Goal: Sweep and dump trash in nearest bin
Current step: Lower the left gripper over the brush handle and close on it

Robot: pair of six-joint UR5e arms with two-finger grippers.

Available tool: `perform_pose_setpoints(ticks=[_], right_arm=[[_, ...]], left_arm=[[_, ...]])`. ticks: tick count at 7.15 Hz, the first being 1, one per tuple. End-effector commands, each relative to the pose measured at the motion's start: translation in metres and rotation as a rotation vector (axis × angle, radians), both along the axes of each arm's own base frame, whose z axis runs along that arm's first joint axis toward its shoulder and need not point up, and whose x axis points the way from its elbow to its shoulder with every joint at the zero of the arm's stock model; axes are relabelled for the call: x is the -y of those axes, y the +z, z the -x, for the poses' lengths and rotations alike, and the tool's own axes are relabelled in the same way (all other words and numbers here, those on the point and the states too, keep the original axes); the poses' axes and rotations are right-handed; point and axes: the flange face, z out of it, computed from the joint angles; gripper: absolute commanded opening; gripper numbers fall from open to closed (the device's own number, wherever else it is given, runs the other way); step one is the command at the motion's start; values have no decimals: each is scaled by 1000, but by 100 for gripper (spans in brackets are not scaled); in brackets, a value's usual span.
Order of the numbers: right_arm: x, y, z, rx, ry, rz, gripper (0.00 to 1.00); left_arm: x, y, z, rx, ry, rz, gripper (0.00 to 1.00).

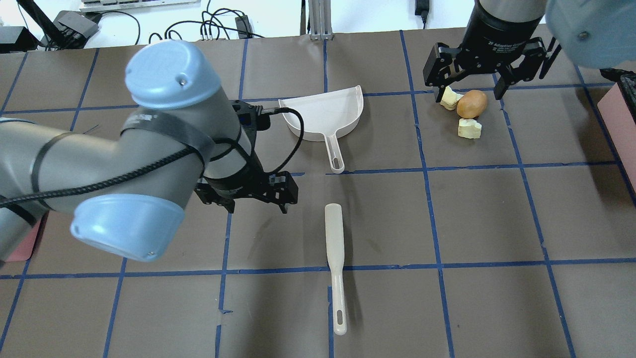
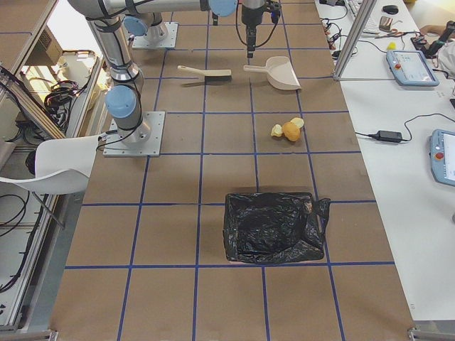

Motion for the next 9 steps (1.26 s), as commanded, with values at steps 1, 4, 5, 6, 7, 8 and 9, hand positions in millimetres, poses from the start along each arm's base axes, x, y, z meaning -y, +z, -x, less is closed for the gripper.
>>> perform_pose_setpoints(ticks=[1, 4, 5, 6, 7, 8, 9], right_arm=[[1, -1, 0, 0, 0, -1, 100], [1, -1, 0, 1, 0, -2, 100], [0, 0, 0, 0, 0, 0, 100], [0, 0, 0, 0, 0, 0, 100], [0, 0, -1, -2, 2, 0, 100], [0, 0, -1, -2, 2, 0, 100], [0, 0, 0, -3, 3, 0, 100]], left_arm=[[-23, -43, 58, -2, 14, 25, 100], [-31, -88, 96, -3, 23, 32, 100], [-36, -105, 107, 12, 10, 30, 100], [-41, -120, 119, -1, 37, 50, 100], [-51, -133, 128, 1, 6, 52, 100], [-54, -137, 130, 5, -2, 48, 100], [-56, -140, 129, 8, -21, 42, 100]])
